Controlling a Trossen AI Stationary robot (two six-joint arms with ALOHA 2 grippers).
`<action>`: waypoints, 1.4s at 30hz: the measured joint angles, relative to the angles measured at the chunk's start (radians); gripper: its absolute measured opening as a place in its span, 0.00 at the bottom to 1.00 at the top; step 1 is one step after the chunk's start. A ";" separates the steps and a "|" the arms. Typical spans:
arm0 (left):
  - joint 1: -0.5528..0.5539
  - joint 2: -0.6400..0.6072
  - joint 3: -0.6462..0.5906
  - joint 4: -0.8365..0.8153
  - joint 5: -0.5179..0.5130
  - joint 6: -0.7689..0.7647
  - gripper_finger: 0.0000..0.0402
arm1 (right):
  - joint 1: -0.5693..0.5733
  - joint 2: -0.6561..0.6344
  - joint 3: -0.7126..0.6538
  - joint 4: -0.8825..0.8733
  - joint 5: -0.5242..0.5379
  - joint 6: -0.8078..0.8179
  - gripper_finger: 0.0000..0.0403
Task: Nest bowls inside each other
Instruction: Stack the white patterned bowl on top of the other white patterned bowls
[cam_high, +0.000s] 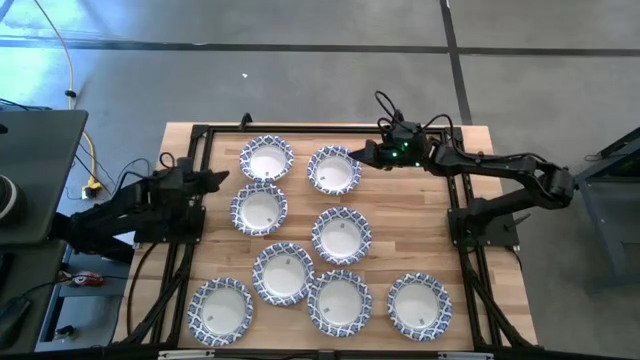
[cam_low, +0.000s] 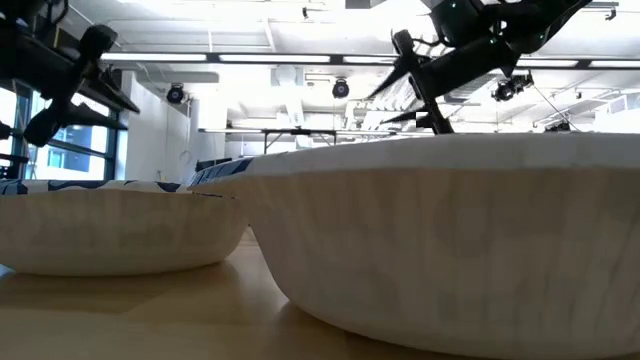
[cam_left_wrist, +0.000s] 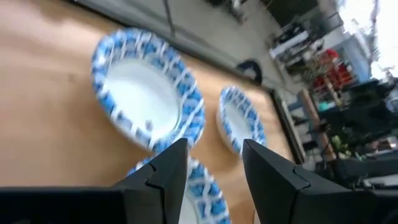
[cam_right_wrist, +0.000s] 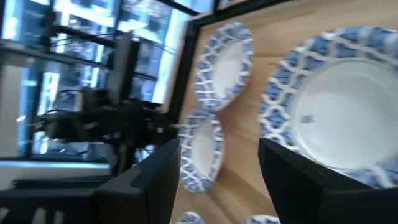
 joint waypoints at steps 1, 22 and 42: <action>0.014 0.008 -0.004 0.002 0.017 -0.009 0.36 | 0.006 0.000 0.000 0.019 0.000 0.000 0.52; 0.237 0.365 -0.016 0.199 0.028 -0.131 0.36 | 0.130 0.000 0.000 0.233 -0.011 -0.032 0.52; 0.414 0.739 -0.016 0.374 0.222 -0.128 0.36 | 0.163 0.000 0.000 0.233 -0.018 -0.076 0.52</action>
